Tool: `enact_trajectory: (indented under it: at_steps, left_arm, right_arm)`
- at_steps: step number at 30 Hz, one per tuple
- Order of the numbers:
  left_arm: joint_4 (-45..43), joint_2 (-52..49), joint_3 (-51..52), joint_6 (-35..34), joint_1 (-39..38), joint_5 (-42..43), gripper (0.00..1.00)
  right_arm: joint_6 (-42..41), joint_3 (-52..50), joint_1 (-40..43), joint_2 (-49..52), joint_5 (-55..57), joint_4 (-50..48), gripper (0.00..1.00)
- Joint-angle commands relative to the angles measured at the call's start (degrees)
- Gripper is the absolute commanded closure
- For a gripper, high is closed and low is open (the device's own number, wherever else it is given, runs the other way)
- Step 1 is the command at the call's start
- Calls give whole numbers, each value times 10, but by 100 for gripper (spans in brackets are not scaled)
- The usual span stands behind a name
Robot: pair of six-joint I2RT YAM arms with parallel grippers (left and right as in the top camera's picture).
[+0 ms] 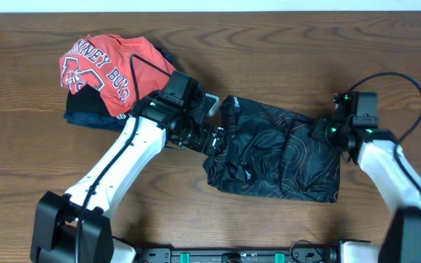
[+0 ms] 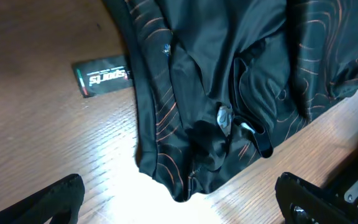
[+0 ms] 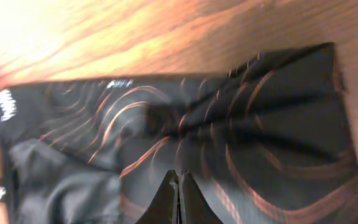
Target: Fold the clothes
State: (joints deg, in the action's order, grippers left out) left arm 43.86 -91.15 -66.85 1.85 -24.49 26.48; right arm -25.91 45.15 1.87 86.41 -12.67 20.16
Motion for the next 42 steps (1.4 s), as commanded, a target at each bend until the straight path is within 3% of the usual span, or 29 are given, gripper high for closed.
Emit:
enact_trajectory:
  at_steps: [1, 5, 10, 19, 23, 33, 42]
  left_arm:
    - [-10, -17, 4, -3, -1, 6, 1]
    - [-19, -40, 4, -7, -1, 6, 0]
    - [-40, -84, 5, -11, -1, 31, 1]
    - [-108, -161, 5, 21, 14, 32, 2]
    - [-115, -203, 5, 88, 14, 104, 2]
    - [-173, -271, 5, 88, 5, 225, 1]
    - [-177, -272, 5, 84, -29, 215, 17]
  right_arm:
    - [-30, -9, 3, 59, -27, -41, 99]
    - [-13, -2, 13, 85, -60, -77, 99]
    - [26, 27, 50, 31, -155, -60, 99]
    - [54, 39, 63, -43, -135, 147, 99]
    - [63, 37, 63, -42, -107, 185, 99]
    - [74, 37, 63, -42, -106, 178, 99]
    - [73, 37, 63, -42, -107, 174, 99]
